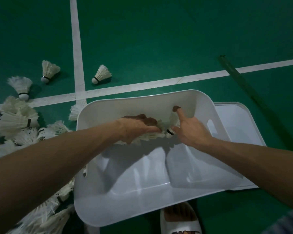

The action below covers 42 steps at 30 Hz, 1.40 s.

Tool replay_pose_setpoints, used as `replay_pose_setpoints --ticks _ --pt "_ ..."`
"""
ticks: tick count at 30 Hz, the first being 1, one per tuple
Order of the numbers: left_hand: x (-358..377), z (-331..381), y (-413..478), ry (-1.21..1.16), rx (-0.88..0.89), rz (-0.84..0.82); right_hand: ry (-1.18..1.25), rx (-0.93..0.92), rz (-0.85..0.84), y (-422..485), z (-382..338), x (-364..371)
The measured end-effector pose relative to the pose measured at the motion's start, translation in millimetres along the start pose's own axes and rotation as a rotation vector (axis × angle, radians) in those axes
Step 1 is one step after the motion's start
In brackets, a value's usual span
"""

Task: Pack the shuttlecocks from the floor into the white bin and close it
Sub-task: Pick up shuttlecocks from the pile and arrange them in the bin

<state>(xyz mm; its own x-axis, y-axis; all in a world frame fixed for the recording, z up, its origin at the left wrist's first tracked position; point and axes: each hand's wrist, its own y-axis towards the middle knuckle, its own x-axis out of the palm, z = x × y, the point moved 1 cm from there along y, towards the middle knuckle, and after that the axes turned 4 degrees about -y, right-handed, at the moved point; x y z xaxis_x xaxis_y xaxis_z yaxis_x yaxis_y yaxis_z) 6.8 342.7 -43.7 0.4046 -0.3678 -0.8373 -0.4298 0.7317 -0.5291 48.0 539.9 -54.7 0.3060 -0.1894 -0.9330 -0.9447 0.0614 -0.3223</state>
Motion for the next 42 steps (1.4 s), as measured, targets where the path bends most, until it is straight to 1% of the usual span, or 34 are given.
replay_pose_setpoints --ticks 3,8,10,13,17,19,21,24,28,34,36,40,42 --pt "5.5 7.2 3.6 0.082 -0.020 0.033 -0.031 -0.035 -0.027 1.1 3.8 4.9" --pt "2.6 6.2 6.8 0.126 0.042 0.069 0.007 -0.048 -0.041 4.7 7.5 6.2" --pt "1.7 5.6 8.3 0.130 0.067 0.056 0.020 -0.062 -0.054 6.2 8.8 7.3" --pt "6.2 7.6 12.7 0.155 0.098 0.028 -0.031 -0.131 -0.108 5.7 10.0 13.7" --pt "5.2 6.0 17.9 0.175 0.075 0.004 -0.047 -0.132 -0.162 4.1 7.5 11.6" --pt "2.2 4.8 19.3 0.176 0.057 -0.020 -0.052 -0.127 -0.226 2.6 5.5 8.0" --pt "-1.2 4.6 19.0 0.195 0.042 -0.039 -0.116 -0.130 -0.278 -0.7 3.5 6.8" --pt "-2.4 4.0 20.0 0.218 0.038 -0.084 -0.218 -0.127 -0.223 -3.5 2.7 9.0" --pt "0.6 -1.0 17.2 0.158 0.016 -0.116 -0.243 -0.092 -0.104 1.3 8.2 9.1" --pt "6.8 -5.6 18.3 0.123 0.022 -0.070 -0.122 0.015 -0.041 6.4 9.8 5.2" --pt "10.4 -9.0 21.4 0.101 0.027 -0.052 -0.056 0.036 -0.043 7.8 9.4 1.6" --pt "14.7 -12.1 24.3 0.059 0.041 -0.061 0.076 -0.024 -0.188 11.6 9.2 -2.2" --pt "16.9 -12.2 24.7 0.058 0.042 -0.059 0.122 0.009 -0.231 13.6 9.0 -0.3"
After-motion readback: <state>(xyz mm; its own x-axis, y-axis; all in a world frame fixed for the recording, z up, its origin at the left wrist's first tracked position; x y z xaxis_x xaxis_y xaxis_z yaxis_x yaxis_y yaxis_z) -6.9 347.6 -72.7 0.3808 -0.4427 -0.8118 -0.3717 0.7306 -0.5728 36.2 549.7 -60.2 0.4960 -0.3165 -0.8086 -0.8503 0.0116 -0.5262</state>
